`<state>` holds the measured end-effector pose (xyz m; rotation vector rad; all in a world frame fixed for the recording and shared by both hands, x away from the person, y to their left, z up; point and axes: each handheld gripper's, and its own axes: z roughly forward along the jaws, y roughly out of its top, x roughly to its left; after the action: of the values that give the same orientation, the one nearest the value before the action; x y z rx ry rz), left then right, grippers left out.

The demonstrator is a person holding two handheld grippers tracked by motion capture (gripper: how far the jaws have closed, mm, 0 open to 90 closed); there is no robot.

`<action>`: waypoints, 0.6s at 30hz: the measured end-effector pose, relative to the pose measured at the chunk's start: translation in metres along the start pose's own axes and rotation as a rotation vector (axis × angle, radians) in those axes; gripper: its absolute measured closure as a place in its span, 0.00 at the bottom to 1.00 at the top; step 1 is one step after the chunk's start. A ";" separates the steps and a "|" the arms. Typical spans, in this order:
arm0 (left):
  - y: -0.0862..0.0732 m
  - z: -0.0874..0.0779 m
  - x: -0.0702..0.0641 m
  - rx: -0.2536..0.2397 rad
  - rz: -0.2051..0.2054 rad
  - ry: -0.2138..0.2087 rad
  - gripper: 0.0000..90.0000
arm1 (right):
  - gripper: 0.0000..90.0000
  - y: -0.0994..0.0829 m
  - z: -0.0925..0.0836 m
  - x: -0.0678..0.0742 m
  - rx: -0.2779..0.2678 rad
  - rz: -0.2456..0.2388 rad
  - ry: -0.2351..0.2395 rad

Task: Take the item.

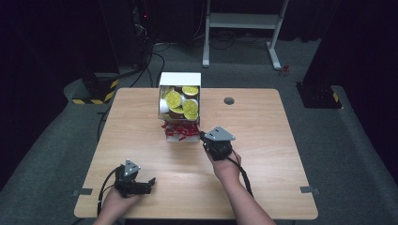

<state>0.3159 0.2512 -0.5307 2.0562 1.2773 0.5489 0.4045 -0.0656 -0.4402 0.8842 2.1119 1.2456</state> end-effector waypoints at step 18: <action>0.000 0.000 0.000 -0.003 -0.006 -0.003 0.01 | 0.99 -0.003 -0.014 0.000 -0.033 -0.005 0.003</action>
<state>0.3160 0.2510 -0.5309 2.0494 1.2793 0.5447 0.3932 -0.0740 -0.4365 0.8620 2.0885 1.2765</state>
